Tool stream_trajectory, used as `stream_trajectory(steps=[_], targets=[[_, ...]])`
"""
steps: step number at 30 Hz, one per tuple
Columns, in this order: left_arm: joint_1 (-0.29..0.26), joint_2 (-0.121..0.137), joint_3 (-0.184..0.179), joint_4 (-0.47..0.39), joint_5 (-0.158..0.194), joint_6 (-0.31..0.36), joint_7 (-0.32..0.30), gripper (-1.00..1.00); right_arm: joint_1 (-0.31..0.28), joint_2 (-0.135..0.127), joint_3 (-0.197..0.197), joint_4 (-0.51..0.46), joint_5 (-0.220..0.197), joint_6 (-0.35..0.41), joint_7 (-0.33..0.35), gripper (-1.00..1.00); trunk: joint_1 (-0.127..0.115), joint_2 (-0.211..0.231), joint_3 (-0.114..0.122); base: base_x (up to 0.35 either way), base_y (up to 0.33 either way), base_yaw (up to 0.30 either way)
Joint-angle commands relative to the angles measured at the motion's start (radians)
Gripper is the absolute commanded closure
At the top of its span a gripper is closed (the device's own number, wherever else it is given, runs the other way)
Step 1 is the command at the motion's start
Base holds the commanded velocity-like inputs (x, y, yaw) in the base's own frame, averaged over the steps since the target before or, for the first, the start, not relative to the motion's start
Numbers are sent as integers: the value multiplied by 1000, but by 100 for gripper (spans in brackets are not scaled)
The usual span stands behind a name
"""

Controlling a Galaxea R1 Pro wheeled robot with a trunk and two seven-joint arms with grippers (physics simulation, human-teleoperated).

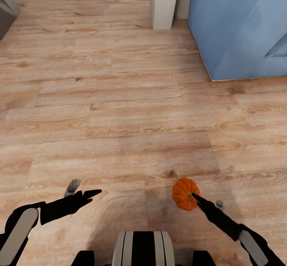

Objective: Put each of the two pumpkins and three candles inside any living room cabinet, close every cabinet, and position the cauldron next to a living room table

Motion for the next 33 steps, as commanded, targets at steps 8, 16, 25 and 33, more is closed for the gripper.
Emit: stream_trajectory(steps=[8, 16, 25, 33], targets=[[-1, 2, 8, 2, -22, 4, -8, -100, 11, 181, -7, -294, -11, 70, -281, 100, -4, 2, 30, 0, 0, 0], [-1, 5, 10, 2, -23, 4, -7, -100, 3, 231, -10, -379, -9, 159, -296, 100, -7, 4, 61, 0, 0, 0], [-1, 57, 18, 2, -12, 4, -8, -100, 13, 225, -28, -395, -10, 186, -287, 100, -11, 6, 96, 0, 0, 0], [-2, 61, 32, 4, -12, 4, -7, -100, 13, 233, -20, -392, 0, 179, -298, 100, -15, 8, 127, 0, 0, 0]])
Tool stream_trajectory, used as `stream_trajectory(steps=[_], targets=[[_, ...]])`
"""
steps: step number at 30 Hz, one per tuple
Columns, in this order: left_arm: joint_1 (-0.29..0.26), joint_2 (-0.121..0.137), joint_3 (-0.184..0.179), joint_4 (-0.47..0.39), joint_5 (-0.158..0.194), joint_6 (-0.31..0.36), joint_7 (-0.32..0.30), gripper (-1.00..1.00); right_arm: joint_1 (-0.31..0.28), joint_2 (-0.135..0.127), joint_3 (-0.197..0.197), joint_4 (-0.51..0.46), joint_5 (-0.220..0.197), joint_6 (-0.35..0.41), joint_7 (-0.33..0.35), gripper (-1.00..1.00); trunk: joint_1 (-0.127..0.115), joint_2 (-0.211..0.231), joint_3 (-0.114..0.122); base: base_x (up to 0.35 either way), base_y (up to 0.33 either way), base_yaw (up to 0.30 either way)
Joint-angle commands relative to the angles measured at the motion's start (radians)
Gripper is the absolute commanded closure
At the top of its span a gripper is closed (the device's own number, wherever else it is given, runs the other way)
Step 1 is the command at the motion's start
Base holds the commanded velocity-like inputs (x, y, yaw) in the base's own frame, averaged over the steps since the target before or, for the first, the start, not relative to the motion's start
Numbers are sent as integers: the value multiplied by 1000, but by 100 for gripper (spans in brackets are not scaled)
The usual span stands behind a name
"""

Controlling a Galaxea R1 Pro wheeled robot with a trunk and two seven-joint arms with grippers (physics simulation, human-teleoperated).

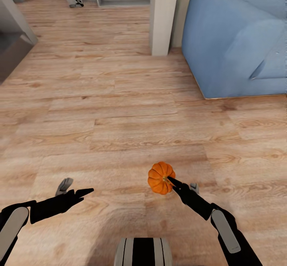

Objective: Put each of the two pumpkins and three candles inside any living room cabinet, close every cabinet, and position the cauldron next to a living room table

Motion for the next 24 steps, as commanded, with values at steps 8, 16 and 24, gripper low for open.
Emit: stream_trajectory(steps=[8, 16, 24], targets=[[0, 0, 14, 7, -16, 4, -10, -100, -1, 1, 37, -30, 1, 12, -43, 100, -4, 2, 31, 0, 0, 0], [0, 1, 15, 8, -16, 4, -10, -100, 0, 1, 55, -36, 2, 4, -52, 100, -7, 4, 63, 0, 0, 81], [0, 2, 49, 10, -16, 4, -10, -100, 0, 2, 60, -27, 3, 1, -54, 100, -11, 5, 95, 0, 0, 270]])
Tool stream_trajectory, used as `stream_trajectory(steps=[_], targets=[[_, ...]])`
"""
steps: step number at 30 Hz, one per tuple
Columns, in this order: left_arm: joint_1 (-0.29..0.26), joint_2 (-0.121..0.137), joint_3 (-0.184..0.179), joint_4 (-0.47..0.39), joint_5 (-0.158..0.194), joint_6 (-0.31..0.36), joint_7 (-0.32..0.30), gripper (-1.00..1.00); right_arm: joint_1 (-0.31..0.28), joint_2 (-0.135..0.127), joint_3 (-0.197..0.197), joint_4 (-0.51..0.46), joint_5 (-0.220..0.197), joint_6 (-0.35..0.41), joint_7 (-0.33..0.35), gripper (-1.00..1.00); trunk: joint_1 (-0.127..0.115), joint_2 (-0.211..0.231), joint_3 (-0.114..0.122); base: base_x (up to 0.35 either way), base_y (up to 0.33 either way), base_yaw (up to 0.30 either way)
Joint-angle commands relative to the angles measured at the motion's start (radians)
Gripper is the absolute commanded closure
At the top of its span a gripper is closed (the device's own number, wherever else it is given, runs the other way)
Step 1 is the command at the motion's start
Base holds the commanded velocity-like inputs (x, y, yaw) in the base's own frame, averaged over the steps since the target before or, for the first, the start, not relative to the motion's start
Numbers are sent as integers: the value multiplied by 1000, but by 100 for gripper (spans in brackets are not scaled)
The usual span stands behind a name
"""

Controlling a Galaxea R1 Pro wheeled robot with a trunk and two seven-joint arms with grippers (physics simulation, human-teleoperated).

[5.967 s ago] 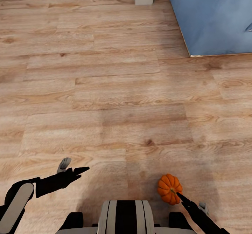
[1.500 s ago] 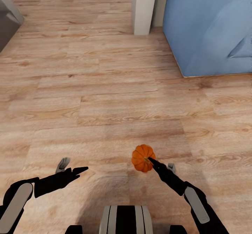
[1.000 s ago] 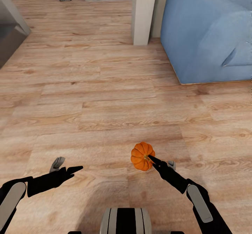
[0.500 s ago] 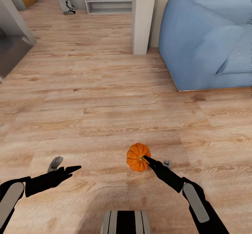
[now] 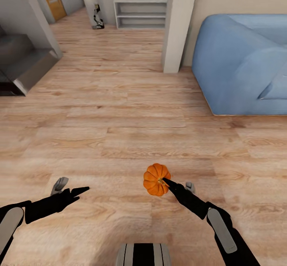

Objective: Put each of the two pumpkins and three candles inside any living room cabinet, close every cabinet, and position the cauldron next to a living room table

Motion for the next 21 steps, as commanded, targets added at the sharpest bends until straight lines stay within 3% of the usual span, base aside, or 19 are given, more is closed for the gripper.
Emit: stream_trajectory(steps=[1, 11, 21], targets=[[-1, -1, 3, 0, -10, 4, -10, -100, 0, 0, -2, 0, -5, 7, 1, 100, -1, 0, 3, 0, 0, 284], [-1, -1, 6, 2, -10, 3, -5, -100, -1, 1, 18, 12, -9, -60, -24, 100, -5, 2, 41, 0, 0, 285], [-1, -1, 8, 1, -10, 4, -2, -100, -1, 2, 38, 23, -7, -76, -25, 100, -10, 5, 73, 0, 0, 283]])
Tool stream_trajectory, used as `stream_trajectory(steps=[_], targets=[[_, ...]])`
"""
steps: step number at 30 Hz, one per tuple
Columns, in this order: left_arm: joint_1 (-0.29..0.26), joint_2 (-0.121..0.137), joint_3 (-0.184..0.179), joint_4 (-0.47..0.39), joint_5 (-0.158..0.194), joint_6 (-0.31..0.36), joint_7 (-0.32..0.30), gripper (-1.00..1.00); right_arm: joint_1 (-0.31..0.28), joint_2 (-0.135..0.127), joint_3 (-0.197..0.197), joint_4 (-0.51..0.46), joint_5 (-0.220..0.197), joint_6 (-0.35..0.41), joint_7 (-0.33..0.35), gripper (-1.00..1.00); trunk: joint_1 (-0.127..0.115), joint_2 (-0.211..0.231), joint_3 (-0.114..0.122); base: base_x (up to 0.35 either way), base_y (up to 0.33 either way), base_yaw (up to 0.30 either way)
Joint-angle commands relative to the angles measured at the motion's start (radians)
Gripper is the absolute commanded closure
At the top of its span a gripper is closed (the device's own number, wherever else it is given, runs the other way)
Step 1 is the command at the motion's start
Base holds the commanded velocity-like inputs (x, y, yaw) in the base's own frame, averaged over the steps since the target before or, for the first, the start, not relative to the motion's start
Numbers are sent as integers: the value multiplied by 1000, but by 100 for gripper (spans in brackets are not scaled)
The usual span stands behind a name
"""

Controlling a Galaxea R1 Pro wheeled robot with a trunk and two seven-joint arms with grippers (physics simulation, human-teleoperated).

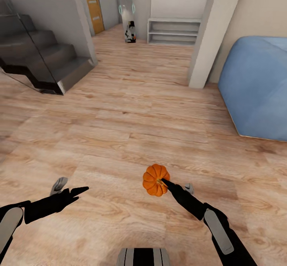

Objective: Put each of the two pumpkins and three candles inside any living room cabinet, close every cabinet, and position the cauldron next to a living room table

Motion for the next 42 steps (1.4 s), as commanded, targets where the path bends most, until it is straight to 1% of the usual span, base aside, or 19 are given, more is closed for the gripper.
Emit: stream_trajectory(steps=[1, 6, 10, 13, 19, 25, 28, 32, 39, 42], targets=[[-1, 0, 1, 1, -10, 4, -9, -100, 0, -1, 1, -1, -11, 5, 0, 100, -1, 0, 3, 0, 0, 282], [-2, 0, 1, 5, -10, 4, -5, -100, 0, 1, 1, 0, -11, 4, 0, 100, -3, 1, 19, 0, 0, 281], [-2, 0, 1, 9, -10, 4, 1, -100, 0, 21, 1, 1, -10, 4, 0, 100, -5, 2, 31, -35, 0, 279], [-2, 0, 1, 10, -10, 4, 2, -100, 0, 30, 1, 2, -10, 4, 0, 100, -6, 3, 41, -237, 0, 277], [-2, 0, 0, 10, -10, 4, 2, -100, 0, 32, 1, 5, -10, 3, 0, 100, -9, 4, 59, -206, 0, 271], [-2, 0, 0, 10, -9, 4, 2, -100, 0, 33, 1, 33, -9, -10, 0, 100, -11, 6, 77, -45, 0, 252], [-2, 0, 0, 10, -7, 4, 2, -100, 0, 33, 1, 37, -10, -32, 0, 100, -11, 6, 74, -5, 0, 245], [-2, -1, 1, 10, -3, 4, 2, -100, 0, 32, 1, 39, -10, -39, 0, 100, -11, 6, 70, -1, 0, 244], [-2, -2, 1, 10, -7, 4, 2, -100, -2, 33, 1, 50, -10, -42, 0, 100, -15, 8, 89, 0, 0, 240], [-2, -2, 1, 10, -7, 4, 2, -100, -2, 33, 1, 50, -10, -42, 0, 100, -26, 29, 95, -3, 0, 234]])
